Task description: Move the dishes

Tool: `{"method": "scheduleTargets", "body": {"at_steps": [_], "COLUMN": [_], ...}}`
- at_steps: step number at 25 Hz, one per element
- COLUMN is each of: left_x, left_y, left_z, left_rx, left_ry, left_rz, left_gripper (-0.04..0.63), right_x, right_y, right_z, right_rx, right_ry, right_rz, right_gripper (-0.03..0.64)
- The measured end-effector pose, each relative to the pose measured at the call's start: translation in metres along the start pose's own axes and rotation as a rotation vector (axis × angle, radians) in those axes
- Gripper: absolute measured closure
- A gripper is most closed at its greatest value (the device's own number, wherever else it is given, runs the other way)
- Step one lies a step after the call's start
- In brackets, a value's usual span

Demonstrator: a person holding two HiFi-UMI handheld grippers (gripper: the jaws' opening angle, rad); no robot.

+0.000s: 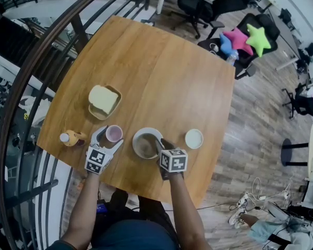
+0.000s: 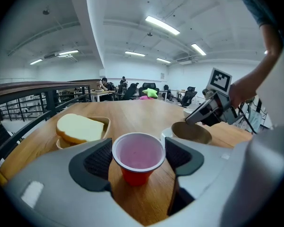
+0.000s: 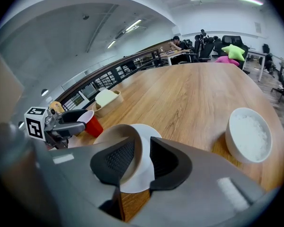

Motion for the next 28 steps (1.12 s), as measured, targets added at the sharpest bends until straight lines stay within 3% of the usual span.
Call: {"method": "scheduleTargets", "body": {"at_steps": [11,14,28], "left_x": [0.000,-0.003,0.012], "left_y": [0.004,0.005,0.018], "left_z": [-0.002,-0.003,-0.006], "left_rx": [-0.017,-0.024,-0.038], "left_ry": [0.026,0.030,-0.001], "left_rz": [0.033,0.031,0.065], "left_gripper": [0.245,0.244,0.227], "right_x": [-0.011,-0.010,-0.001], "right_y": [-0.006,-0.005,0.017], "right_z": [0.005,0.006,0.009], "right_rx": [-0.041,-0.062,-0.088], "right_ry": [-0.046,-0.071,-0.156], "right_rz": [-0.087,-0.082,-0.042], "right_gripper": [0.543,0.589,0.591]}}
Point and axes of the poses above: the fingertips, and each gripper's own axes: y backward along the fingers, z to its right, x out of its top, the point moved 6 cm from there along y, backward along the fingers, and after that the axes turned 9 degrees about z, right-handed, at the moved point
